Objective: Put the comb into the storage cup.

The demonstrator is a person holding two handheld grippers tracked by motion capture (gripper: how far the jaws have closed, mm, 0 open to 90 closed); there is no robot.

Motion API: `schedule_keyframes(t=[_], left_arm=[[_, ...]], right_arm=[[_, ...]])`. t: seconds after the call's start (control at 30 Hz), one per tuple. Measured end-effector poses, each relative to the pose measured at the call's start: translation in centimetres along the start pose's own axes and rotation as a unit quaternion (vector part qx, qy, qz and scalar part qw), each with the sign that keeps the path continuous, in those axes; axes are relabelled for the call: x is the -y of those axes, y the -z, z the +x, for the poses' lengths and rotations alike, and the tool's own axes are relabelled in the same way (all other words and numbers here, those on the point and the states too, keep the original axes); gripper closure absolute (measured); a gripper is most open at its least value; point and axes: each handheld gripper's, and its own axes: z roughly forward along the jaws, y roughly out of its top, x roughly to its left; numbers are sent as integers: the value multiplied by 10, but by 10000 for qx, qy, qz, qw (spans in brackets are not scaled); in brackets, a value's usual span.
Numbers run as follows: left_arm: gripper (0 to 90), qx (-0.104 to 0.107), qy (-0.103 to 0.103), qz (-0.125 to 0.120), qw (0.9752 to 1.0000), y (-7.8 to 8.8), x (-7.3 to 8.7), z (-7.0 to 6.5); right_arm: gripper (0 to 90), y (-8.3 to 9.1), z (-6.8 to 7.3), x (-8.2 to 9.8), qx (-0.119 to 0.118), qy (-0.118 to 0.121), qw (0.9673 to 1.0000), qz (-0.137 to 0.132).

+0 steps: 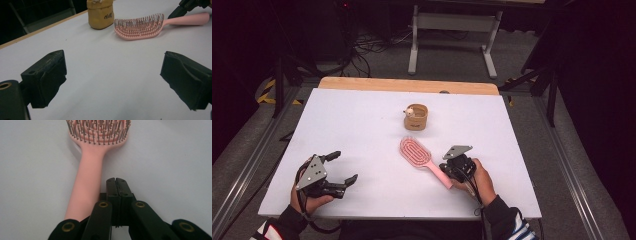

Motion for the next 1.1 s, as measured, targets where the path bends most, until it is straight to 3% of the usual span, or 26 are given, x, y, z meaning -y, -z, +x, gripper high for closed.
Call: schedule_keyframes(t=[0.73, 1.1], left_arm=[[75, 30, -41, 64, 10000, -1, 0, -1], [76, 40, -47, 79, 9999, -2, 0, -1]], right_arm=[[865, 4, -1, 2, -23, 52, 10000, 67], [830, 11, -4, -1, -1, 22, 10000, -67]])
